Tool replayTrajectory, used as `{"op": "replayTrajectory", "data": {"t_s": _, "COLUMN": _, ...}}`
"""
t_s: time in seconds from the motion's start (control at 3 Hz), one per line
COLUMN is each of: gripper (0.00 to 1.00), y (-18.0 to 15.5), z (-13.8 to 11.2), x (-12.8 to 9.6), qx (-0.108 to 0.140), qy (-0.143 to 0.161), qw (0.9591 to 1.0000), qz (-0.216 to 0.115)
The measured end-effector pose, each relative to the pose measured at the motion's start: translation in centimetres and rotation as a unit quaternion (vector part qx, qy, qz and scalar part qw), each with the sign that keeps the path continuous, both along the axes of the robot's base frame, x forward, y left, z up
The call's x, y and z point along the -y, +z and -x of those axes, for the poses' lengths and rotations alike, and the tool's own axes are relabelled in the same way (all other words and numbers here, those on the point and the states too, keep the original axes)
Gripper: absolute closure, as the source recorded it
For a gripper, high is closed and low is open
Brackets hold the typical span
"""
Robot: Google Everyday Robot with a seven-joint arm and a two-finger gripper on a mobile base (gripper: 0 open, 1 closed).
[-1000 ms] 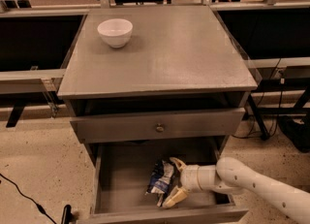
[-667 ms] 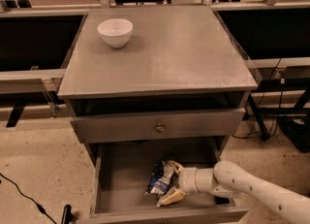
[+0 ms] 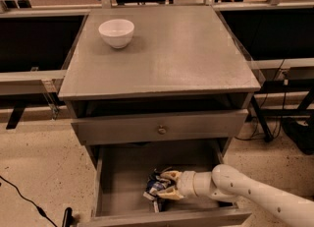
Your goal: Pick blue chip bag from middle drawer and place on counter
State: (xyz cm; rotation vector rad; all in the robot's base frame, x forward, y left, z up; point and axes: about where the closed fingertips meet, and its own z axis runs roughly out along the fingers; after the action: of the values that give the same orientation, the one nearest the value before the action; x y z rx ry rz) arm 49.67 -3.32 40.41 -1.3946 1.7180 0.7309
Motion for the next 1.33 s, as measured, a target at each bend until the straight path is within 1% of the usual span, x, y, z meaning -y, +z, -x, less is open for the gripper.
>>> {"op": "replayTrajectory", "data": {"t_s": 0.33, "gripper": 0.84, "y": 0.4, "z": 0.0, "x": 0.0, "qx": 0.003, "qy": -0.003, "qw": 0.9998, "qz": -0.021}}
{"op": "replayTrajectory", "data": {"t_s": 0.67, "gripper": 1.00, "y": 5.0, "z": -0.2, "x": 2.2, "qx": 0.047, "qy": -0.006, "qw": 0.9931, "qz": -0.107}}
{"op": "replayTrajectory", "data": {"t_s": 1.0, "gripper": 1.00, "y": 10.3, "z": 0.9, "x": 5.2, "qx": 0.102, "qy": 0.000, "qw": 0.9802, "qz": -0.169}}
{"op": "replayTrajectory", "data": {"t_s": 1.33, "gripper": 1.00, "y": 15.8, "z": 3.2, "x": 7.9, "qx": 0.164, "qy": 0.014, "qw": 0.9657, "qz": -0.201}}
